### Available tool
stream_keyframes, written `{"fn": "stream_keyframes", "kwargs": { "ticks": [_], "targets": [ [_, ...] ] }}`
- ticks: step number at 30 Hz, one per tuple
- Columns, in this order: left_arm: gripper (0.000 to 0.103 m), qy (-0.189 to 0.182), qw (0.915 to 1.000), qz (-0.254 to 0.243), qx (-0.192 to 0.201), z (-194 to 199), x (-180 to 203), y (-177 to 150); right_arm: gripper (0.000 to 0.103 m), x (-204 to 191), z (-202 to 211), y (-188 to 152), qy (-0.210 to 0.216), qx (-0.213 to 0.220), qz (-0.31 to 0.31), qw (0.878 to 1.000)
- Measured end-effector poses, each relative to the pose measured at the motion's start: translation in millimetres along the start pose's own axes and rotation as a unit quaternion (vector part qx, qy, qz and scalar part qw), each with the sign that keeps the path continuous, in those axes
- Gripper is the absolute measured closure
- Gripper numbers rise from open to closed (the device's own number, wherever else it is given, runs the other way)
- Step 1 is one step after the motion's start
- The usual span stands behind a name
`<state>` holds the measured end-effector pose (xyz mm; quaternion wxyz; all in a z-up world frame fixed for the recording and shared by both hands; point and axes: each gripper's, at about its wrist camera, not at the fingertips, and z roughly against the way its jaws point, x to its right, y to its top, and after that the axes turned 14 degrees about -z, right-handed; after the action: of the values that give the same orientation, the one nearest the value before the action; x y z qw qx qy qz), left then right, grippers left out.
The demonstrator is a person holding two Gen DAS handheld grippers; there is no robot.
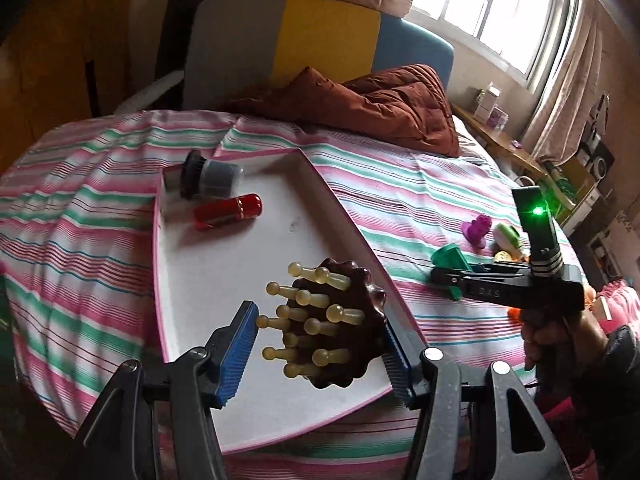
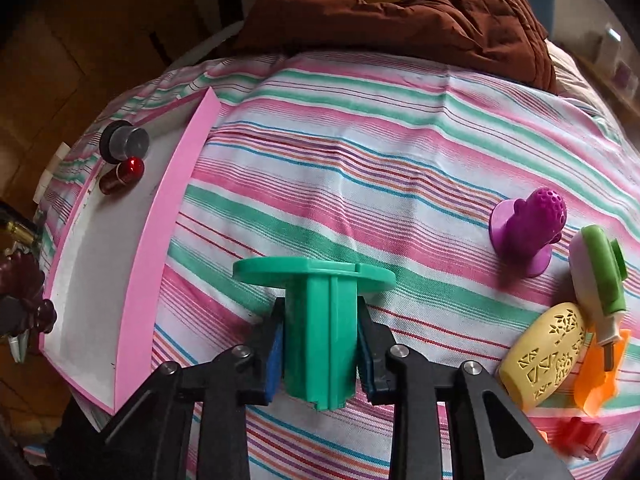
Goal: Organize rigid objects
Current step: 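Lift the brush with the left gripper while the right gripper grasps the green cup piece, then place the brush in the tray beside the red cylinder and open the left gripper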
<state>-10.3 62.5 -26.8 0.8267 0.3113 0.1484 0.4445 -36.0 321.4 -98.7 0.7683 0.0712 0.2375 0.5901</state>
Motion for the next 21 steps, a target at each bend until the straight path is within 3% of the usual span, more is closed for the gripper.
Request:
{"fn": "stream_keyframes", "kwargs": {
  "ticks": [13, 21],
  "targets": [
    [0.043, 0.024, 0.9996, -0.013, -0.007, 0.7, 5.1, -1.8, 0.072, -6.5, 1.4, -4.2, -0.026, 0.000, 0.037, 0.999],
    [0.043, 0.010, 0.9997, 0.008, -0.020, -4.8, -2.3, -6.4, 0.072, -5.4, 1.9, -7.9, -0.036, 0.009, 0.051, 0.998]
  ]
}}
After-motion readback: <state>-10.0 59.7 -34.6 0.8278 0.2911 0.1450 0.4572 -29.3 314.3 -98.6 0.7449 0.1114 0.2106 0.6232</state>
